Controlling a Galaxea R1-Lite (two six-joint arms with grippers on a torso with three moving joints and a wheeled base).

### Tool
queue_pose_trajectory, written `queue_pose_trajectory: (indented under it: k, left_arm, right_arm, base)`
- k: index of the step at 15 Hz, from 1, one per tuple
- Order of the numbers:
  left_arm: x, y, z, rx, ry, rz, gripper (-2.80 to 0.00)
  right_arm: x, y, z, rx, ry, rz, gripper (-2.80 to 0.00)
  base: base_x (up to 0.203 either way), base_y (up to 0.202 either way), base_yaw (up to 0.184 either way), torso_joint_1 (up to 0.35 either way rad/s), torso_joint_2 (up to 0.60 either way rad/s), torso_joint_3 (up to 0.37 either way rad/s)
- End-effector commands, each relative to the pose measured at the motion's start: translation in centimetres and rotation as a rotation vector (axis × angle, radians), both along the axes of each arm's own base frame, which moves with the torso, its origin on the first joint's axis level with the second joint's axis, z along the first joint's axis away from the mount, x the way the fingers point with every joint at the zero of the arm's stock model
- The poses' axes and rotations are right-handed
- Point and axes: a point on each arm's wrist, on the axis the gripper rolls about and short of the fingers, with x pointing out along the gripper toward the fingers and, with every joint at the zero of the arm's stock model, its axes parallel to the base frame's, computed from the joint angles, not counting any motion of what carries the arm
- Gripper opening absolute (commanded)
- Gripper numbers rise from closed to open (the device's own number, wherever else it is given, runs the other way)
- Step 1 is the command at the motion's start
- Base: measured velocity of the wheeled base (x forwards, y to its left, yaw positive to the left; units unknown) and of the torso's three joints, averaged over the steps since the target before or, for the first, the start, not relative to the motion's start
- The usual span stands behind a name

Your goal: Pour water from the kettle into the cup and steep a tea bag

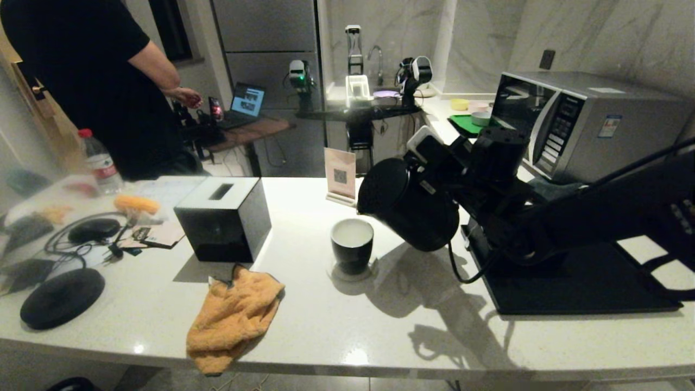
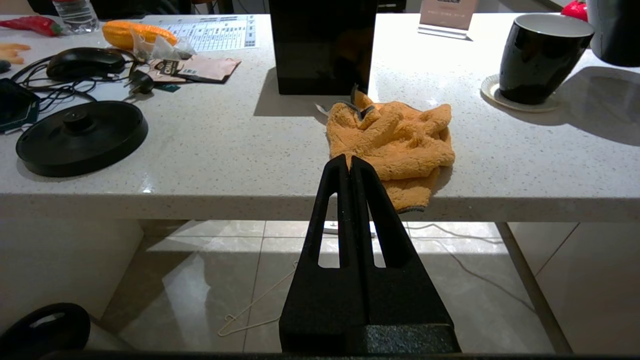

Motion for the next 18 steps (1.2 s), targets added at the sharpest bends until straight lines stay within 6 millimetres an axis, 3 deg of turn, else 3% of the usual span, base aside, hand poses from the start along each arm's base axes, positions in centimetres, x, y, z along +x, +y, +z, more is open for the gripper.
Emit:
queue_pose_trajectory:
  k: [1,18]
  left_arm:
    - [0.0,0.0,0.0,0.0,0.0,0.001,-2.8]
    - [0.0,0.0,0.0,0.0,0.0,0.001,-2.8]
  right_arm:
    - [0.08,0.05,-0.15,-0.014,-0.006,-0.001,-2.8]
    - [0.2,0.34,-0.75,-0.146,-0.023,-0.014,-2.8]
  base:
    - [0.0,0.0,0.0,0.0,0.0,0.0]
    - [0.0,0.0,0.0,0.0,0.0,0.0]
